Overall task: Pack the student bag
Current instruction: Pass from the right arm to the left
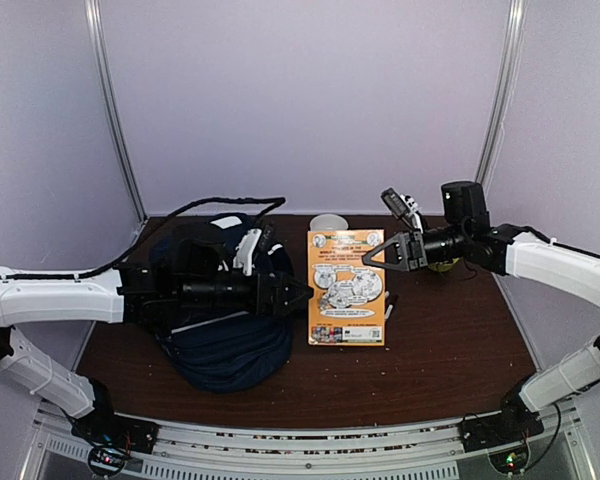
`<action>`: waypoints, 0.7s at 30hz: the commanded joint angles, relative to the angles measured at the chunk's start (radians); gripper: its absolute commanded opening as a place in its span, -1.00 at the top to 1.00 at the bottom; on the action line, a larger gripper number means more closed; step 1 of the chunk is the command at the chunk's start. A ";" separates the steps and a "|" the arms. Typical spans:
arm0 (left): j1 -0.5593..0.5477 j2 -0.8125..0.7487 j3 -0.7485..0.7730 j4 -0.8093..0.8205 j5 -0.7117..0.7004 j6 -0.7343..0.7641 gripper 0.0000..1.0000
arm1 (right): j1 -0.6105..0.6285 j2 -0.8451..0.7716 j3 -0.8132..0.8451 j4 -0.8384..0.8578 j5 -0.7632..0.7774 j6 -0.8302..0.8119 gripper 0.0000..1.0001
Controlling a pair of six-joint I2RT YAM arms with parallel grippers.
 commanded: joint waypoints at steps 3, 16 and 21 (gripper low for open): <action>0.006 0.073 0.156 0.064 0.060 0.125 -0.96 | -0.011 -0.070 0.060 -0.040 -0.107 -0.099 1.00; 0.015 0.252 0.257 0.208 0.336 0.104 -0.89 | -0.018 -0.126 -0.022 0.399 -0.188 0.276 1.00; 0.017 0.281 0.247 0.337 0.465 0.045 -0.57 | -0.071 -0.101 0.006 0.398 -0.167 0.268 1.00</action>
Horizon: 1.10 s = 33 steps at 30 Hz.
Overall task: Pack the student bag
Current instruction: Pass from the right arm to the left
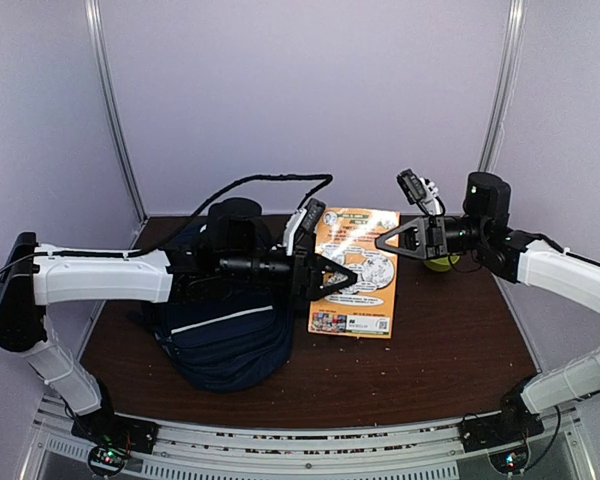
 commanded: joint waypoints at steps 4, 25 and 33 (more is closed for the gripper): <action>0.007 0.010 -0.003 0.166 0.175 -0.056 -0.30 | -0.078 0.022 0.088 0.108 0.000 0.033 1.00; 0.042 -0.024 -0.050 0.141 0.194 -0.119 0.02 | -0.103 0.046 0.134 -0.184 0.099 -0.216 1.00; 0.042 -0.033 -0.078 0.191 0.182 -0.132 0.30 | -0.123 0.066 0.134 -0.152 0.097 -0.173 1.00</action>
